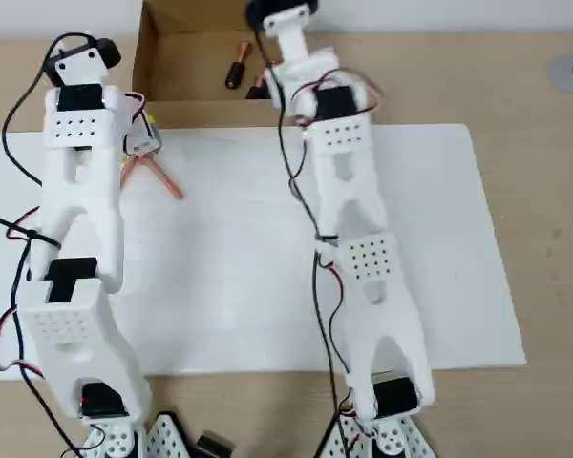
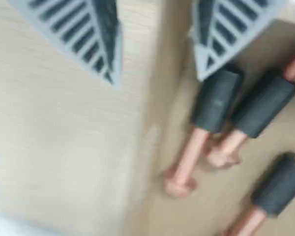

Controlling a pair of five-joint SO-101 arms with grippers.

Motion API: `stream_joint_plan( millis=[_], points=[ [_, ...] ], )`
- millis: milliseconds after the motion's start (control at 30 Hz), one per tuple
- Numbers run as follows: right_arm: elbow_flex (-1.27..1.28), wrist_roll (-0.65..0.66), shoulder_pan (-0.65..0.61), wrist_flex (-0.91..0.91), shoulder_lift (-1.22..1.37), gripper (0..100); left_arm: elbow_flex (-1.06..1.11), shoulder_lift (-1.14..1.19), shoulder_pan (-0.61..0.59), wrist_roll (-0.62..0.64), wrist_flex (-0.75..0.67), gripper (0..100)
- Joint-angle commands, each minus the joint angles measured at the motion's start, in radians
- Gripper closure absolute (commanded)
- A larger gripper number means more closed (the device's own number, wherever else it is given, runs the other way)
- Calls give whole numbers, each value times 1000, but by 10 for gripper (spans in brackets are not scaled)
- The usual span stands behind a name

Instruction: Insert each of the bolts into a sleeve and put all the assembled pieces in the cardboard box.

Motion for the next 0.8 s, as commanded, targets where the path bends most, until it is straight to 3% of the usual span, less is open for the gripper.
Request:
stream_joint_plan(
  millis=[0,133,400,767],
  points=[
    [-58,6,42,118,-203,864,-49,-10,-38,37,35,833],
    [-58,6,67,269,-308,864,-21,-8,-58,140,60,833],
    [-58,6,94,468,-441,864,26,-8,-54,157,-3,833],
    [-56,3,88,548,-515,866,163,39,-51,201,-149,833]
  ],
)
